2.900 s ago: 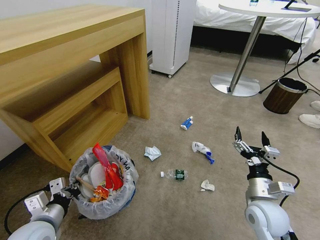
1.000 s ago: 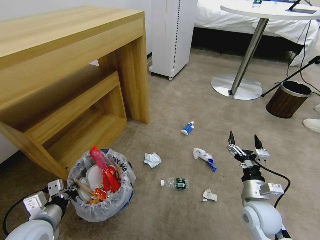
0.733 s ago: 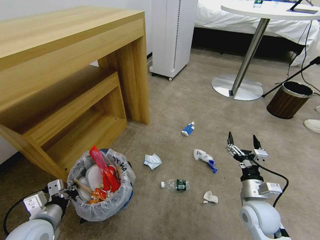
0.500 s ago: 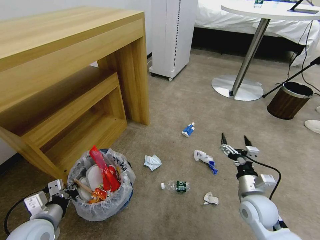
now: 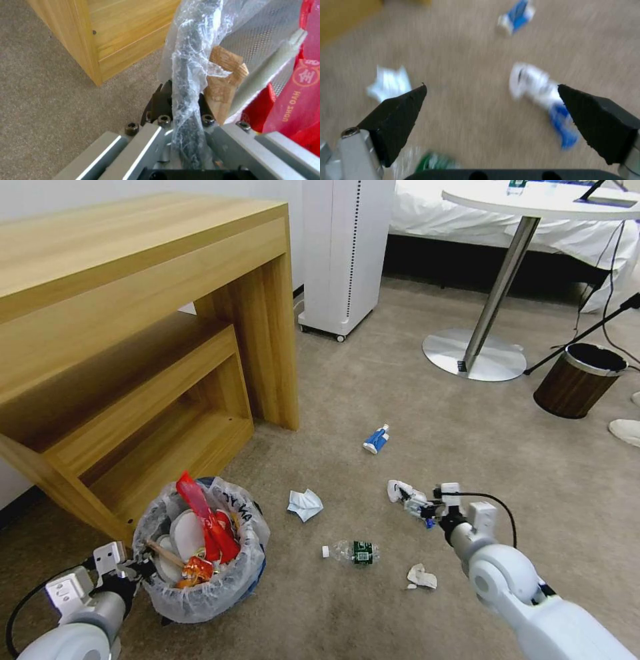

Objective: Pick up the trash bin and place the garbage on the floor into it.

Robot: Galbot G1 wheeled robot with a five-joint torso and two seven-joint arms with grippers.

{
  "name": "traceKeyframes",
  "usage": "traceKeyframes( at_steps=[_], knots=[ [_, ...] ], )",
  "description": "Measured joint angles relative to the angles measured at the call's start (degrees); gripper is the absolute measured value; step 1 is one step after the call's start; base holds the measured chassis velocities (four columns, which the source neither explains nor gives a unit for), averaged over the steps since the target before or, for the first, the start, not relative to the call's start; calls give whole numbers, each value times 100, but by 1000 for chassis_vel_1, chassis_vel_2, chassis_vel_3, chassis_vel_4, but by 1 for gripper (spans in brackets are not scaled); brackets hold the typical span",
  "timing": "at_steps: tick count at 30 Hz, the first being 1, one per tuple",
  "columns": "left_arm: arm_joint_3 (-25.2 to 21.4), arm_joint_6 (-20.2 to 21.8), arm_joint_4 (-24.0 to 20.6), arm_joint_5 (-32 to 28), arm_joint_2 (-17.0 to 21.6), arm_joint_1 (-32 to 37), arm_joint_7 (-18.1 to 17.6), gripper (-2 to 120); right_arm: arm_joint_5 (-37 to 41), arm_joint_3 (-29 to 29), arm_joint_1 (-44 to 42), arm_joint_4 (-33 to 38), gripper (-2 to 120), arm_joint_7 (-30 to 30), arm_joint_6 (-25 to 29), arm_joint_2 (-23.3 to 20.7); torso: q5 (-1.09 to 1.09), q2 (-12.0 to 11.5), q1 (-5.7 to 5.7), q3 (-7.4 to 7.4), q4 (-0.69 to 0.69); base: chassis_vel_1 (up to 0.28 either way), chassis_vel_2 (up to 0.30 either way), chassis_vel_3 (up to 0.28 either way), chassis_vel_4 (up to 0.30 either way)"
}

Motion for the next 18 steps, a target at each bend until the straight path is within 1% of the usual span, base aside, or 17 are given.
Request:
traceKeyframes(
  at_steps=[1, 2, 3, 5, 6, 9, 10, 11, 12, 13, 14, 15, 16, 18],
  knots=[
    [-1, -6, -4, 15, -18, 6, 0, 1, 152, -244, 198, -69, 100, 32, -181, -94, -1, 0, 0, 0, 0, 0, 0, 0, 0],
    [-1, -6, -4, 15, -18, 6, 0, 1, 152, -244, 198, -69, 100, 32, -181, -94, -1, 0, 0, 0, 0, 0, 0, 0, 0],
    [-1, -15, -6, 35, -45, 13, 1, 1, 278, -602, 467, -198, 100, 112, -393, -219, -1, 0, 0, 0, 2, 0, 0, 0, 0],
    [-1, -27, -5, 63, -81, 14, 1, 1, 469, -1134, 840, -337, 100, 126, -658, -414, -1, 0, 0, 0, 1, 0, 0, 0, 0],
    [-1, -27, -5, 63, -81, 14, 1, 1, 469, -1134, 840, -337, 100, 126, -658, -414, -1, 0, 0, 0, 1, 0, 0, 0, 0],
    [17, -77, 45, 116, -120, -1, 5, 1, 460, -2022, 1477, -561, 100, 85, -962, -562, 1, 0, 0, 0, 0, 0, 0, 0, 0],
    [17, -77, 45, 116, -120, -1, 5, 1, 460, -2022, 1477, -561, 100, 85, -962, -562, 1, 0, 0, 0, 0, 0, 0, 0, 0],
    [26, -87, 55, 129, -130, -9, 7, 1, 307, -2201, 1633, -629, 100, -48, -943, -588, 0, 0, 0, 0, 2, 0, 0, 0, 0],
    [49, -105, 80, 140, -144, -36, 8, 1, -291, -2516, 1845, -771, 100, -514, -654, -689, -1, 0, 0, 0, 2, 0, 0, 0, 0],
    [49, -105, 80, 140, -144, -36, 8, 1, -291, -2516, 1845, -771, 100, -514, -654, -689, -1, 0, 0, 0, 2, 0, 0, 0, 0],
    [67, -117, 104, 153, -153, -58, 9, 1, -845, -2781, 2018, -836, 100, -1044, -542, -819, 0, 0, 0, 0, 2, 0, 0, 0, 0],
    [76, -124, 127, 159, -155, -78, 9, 1, -1205, -2967, 2138, -867, 100, -1360, -439, -923, -2, 0, 0, 0, 1, 0, 0, 0, 0],
    [76, -124, 127, 159, -155, -78, 9, 1, -1205, -2967, 2138, -867, 100, -1360, -439, -923, -2, 0, 0, 0, 1, 0, 0, 0, 0],
    [95, -139, 174, 162, -164, -120, 11, 1, -1812, -3325, 2327, -1008, 100, -1868, 4, -1053, -2, 0, 0, -1, -2, 0, 0, 0, 0]
  ],
)
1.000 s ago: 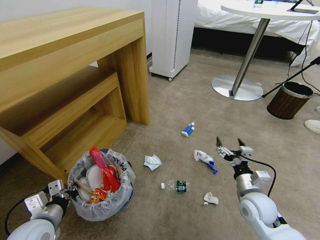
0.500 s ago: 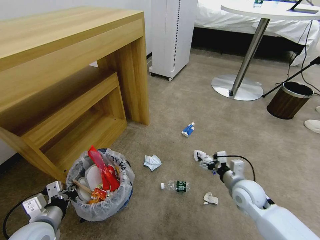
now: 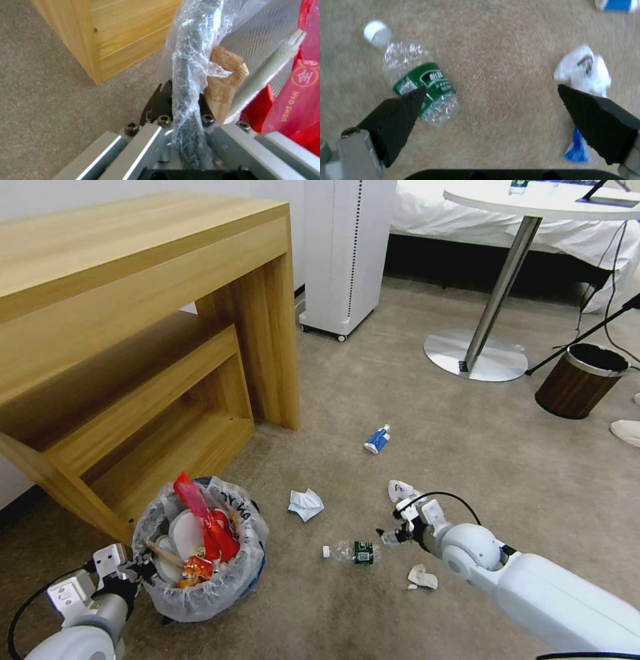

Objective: Pick up the trash bin and place the garbage on the floor into it.

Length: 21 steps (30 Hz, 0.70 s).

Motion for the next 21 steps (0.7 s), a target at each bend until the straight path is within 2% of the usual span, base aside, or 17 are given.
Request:
traceKeyframes(
  at_steps=[1, 5, 8, 11, 21],
  knots=[
    [8, -18, 20, 12, -12, -4, 9, 1, -131, -143, 109, -79, 100, -214, 134, -1, 3, 0, 0, 0, 1, 0, 0, 0, 0],
    [11, -52, 54, 41, -49, -7, 28, 1, -265, -424, 301, -248, 100, -438, 395, 13, 1, 0, 0, 0, 3, 0, 0, 0, 0],
    [19, -88, 87, 73, -110, -23, 48, 1, -483, -873, 595, -682, 100, -839, 954, 88, 1, 0, 0, 0, 3, 0, 0, 0, 0],
    [23, -93, 104, 88, -145, -44, 51, 1, -600, -1097, 720, -920, 100, -1013, 1093, 184, 0, 0, 0, 0, 2, 0, 0, 0, 0],
    [3, -181, 199, 148, -258, -55, 60, 1, -627, -1531, 850, -1453, 100, -811, 1214, 721, 0, 0, 0, 0, 3, 0, 0, 0, 0]
  ],
)
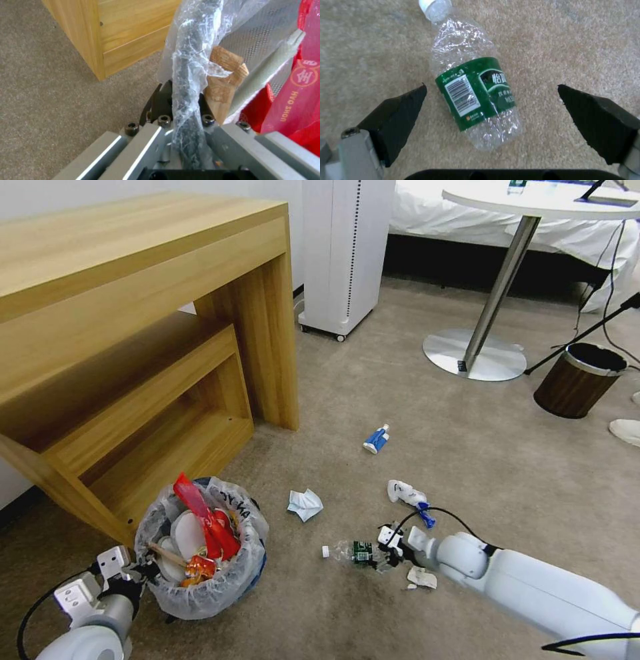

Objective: Pick up the trash bin and place the garbage on the floor into it.

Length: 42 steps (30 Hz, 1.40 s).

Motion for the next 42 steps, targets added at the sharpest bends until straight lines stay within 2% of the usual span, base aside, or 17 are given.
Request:
traceKeyframes(
  at_steps=[7, 13, 15, 17, 19, 21, 22, 24, 26, 33, 36, 42],
  knots=[
    [-25, -29, 37, -4, 5, -36, 10, 1, 69, -207, 51, -337, 99, 196, 0, 312, 1, 0, 0, 0, 0, 0, 0, 0, 0],
    [-29, -35, 83, -17, 34, -67, 10, 1, 142, -264, 24, -601, 90, 403, 63, 444, 1, 0, 0, 1, 0, 0, 0, 0, 0],
    [-28, -41, 116, -19, 50, -85, 9, 1, 155, -264, 0, -707, 79, 470, 143, 485, 0, 0, 0, 0, 0, 0, 0, 0, 0],
    [-26, -44, 126, -23, 56, -96, 9, 1, 161, -262, -10, -720, 75, 481, 153, 495, 0, 0, 0, 0, 0, 0, 0, 0, 0],
    [-20, -48, 137, -31, 67, -119, 9, 1, 170, -254, -29, -764, 63, 497, 195, 515, 0, 0, 0, 0, -1, 0, 0, 0, 0],
    [-16, -49, 139, -33, 67, -124, 8, 1, 172, -248, -36, -778, 62, 502, 205, 522, 0, 0, 0, 0, -1, 0, 0, 0, 0],
    [-9, -49, 142, -35, 67, -129, 7, 1, 180, -241, -51, -805, 53, 542, 254, 539, 0, 0, 0, 0, -1, 0, 0, 0, 0],
    [-2, -51, 147, -35, 68, -131, 7, 1, 183, -234, -61, -818, 49, 563, 280, 550, 0, 0, 0, 0, -1, 0, 0, 0, 0],
    [1, -54, 155, -35, 72, -138, 6, 1, 210, -216, -78, -814, 39, 592, 333, 561, 0, 0, 0, 0, -1, 0, 0, 0, 0],
    [-1, -56, 188, -31, 101, -142, 4, 1, 392, 219, -234, -367, 25, 640, 657, 419, 2, 0, 0, 0, 1, 0, 0, 0, 0],
    [-1, -56, 192, -29, 134, -136, 4, 1, 679, 828, -413, 490, 16, 576, 1070, 42, 2, 0, 0, 0, 0, 0, 0, 0, 0],
    [-1, -56, 174, -30, 154, -133, 1, 1, 786, 1046, -456, 1100, 14, 444, 1478, -211, 0, 0, 0, 0, -1, 0, 0, 0, 0]
  ],
)
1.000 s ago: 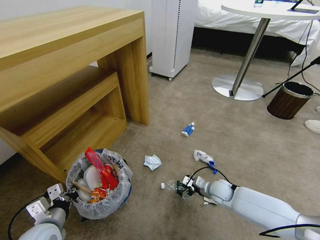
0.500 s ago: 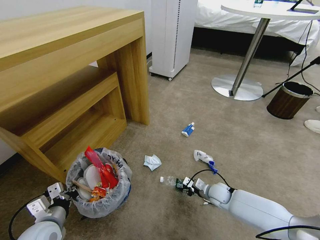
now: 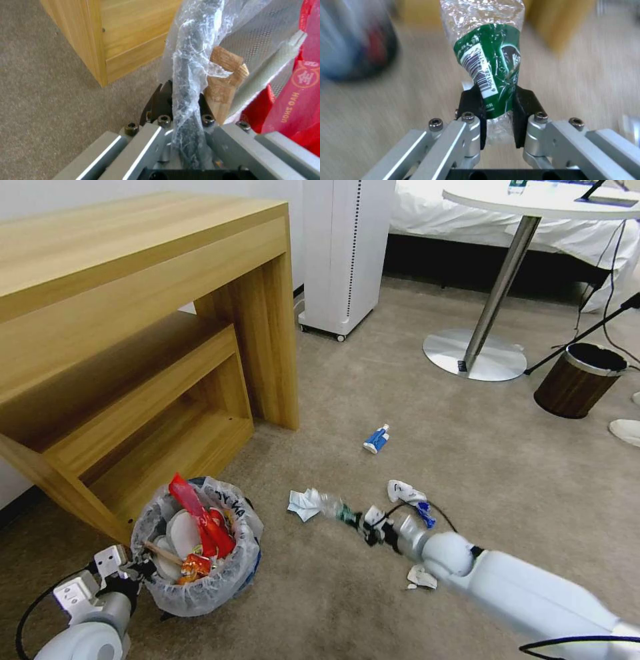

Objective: Pick up the trash bin and place the garbage on the floor into it.

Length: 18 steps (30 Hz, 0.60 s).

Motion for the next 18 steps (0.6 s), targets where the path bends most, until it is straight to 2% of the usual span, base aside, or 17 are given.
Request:
traceKeyframes(
  at_steps=[2, 5, 6, 11, 14, 15, 17, 18],
  knots=[
    [-1, 5, -72, -1, 6, 25, -4, 1, 45, 145, -6, 646, 13, -350, 575, -299, -1, 0, 0, 0, 1, 0, 0, 0, 0],
    [0, 14, -103, -1, 3, 45, -5, 1, 31, 191, -3, 920, 12, -503, 814, -388, 1, 0, 0, 0, 0, 0, 0, 0, 0],
    [0, 23, -169, 1, -13, 83, -9, 1, 6, 202, 49, 1373, 12, -704, 1089, -480, 1, 0, 0, 0, 1, 0, 0, 0, 0],
    [0, 36, -239, 8, -39, 111, -16, 1, 39, 100, 208, 1694, 11, -819, 1157, -399, 1, 0, 0, 0, 0, 0, 0, 0, 0],
    [0, 54, -308, 10, -55, 139, -21, 1, 195, -116, 473, 1897, 11, -800, 975, -248, 0, 0, 0, 0, 0, 0, 0, 0, 0],
    [-1, 64, -329, 11, -62, 146, -25, 1, 272, -256, 603, 1922, 11, -777, 907, -182, 0, 0, 0, 0, 0, 0, 0, 0, 0],
    [3, 102, -411, 14, -91, 151, -53, 1, 562, -896, 1232, 1917, 10, -602, 669, 55, 0, 0, 0, 0, 0, 0, 0, 0, 0],
    [3, 102, -411, 14, -91, 151, -53, 1, 562, -896, 1232, 1917, 10, -602, 669, 55, 0, 0, 0, 0, 0, 0, 0, 0, 0]
  ],
)
